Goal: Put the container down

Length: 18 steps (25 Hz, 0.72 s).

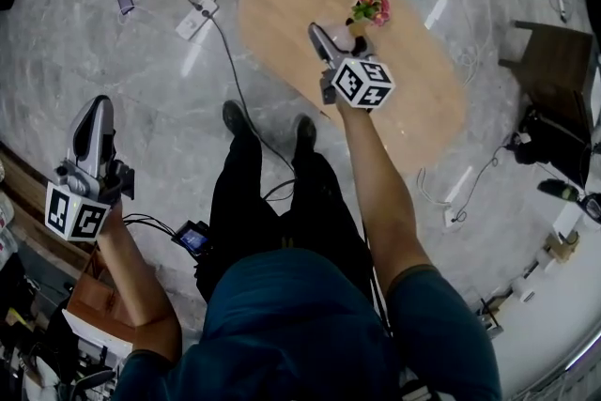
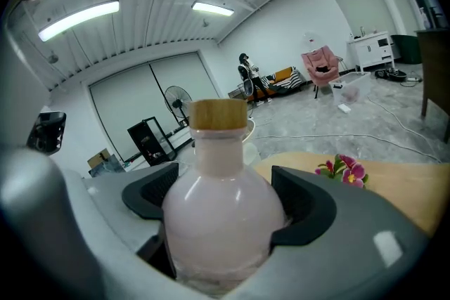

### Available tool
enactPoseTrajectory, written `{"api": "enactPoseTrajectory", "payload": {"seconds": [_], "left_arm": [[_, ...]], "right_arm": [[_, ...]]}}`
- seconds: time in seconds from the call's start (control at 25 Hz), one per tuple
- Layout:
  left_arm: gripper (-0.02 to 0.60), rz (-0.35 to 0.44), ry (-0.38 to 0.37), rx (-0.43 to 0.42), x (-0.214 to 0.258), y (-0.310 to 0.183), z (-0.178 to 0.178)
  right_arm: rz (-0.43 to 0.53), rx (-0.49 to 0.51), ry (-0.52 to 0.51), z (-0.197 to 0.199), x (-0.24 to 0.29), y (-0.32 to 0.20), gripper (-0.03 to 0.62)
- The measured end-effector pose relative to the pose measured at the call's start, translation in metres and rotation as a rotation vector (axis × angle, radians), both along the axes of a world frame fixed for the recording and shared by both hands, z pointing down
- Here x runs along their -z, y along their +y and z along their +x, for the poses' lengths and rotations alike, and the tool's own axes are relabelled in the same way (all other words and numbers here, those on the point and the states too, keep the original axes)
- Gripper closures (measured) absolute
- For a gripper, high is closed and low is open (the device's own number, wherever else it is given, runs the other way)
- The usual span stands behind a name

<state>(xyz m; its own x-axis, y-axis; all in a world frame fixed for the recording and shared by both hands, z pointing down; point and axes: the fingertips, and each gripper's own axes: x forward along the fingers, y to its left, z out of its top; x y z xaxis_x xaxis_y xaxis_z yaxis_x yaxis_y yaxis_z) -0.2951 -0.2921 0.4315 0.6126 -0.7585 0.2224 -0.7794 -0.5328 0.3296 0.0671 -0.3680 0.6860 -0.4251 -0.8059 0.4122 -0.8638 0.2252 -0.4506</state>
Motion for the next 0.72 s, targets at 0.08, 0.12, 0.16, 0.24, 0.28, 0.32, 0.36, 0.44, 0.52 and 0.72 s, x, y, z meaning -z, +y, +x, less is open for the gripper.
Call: {"api": "enactPoseTrajectory", "payload": {"seconds": [0.08,0.12,0.16,0.24,0.28,0.32,0.36,0.44,0.52,0.72], "left_arm": [[0.584,-0.012,-0.007,0.001,-0.010,-0.001,0.000],[0.584,-0.019,-0.010,0.001,-0.015,-0.001,0.000],[0.584,-0.026,-0.015,0.000,-0.020,-0.001,0.000],[0.584,-0.037,-0.025,0.000,-0.030,-0.002,0.000],[0.584,-0.042,-0.028,0.000,-0.034,-0.003,0.000],[0.584,-0.047,-0.031,-0.001,-0.039,-0.005,0.000],[0.584,-0.052,-0.034,-0.002,-0.044,-0.006,0.000],[0.584,-0.063,-0.041,-0.005,-0.054,-0.009,0.000],[0.584,-0.072,-0.047,-0.010,-0.061,-0.010,0.002],[0.584,-0.084,-0.055,-0.016,-0.077,-0.013,0.001]], "right_arm": [[-0.014,-0.004,0.005,0.002,-0.019,-0.003,0.180],[-0.021,-0.006,0.006,0.003,-0.029,-0.005,0.178],[-0.027,-0.008,0.007,0.004,-0.038,-0.006,0.179],[-0.040,-0.011,0.011,0.005,-0.056,-0.009,0.178],[-0.047,-0.012,0.014,0.006,-0.065,-0.011,0.178],[-0.055,-0.013,0.016,0.007,-0.074,-0.013,0.178],[-0.062,-0.015,0.018,0.007,-0.083,-0.015,0.178],[-0.077,-0.017,0.021,0.006,-0.102,-0.019,0.179],[-0.092,-0.016,0.028,0.006,-0.119,-0.020,0.178],[-0.127,-0.011,0.055,0.005,-0.160,-0.023,0.178]]}}
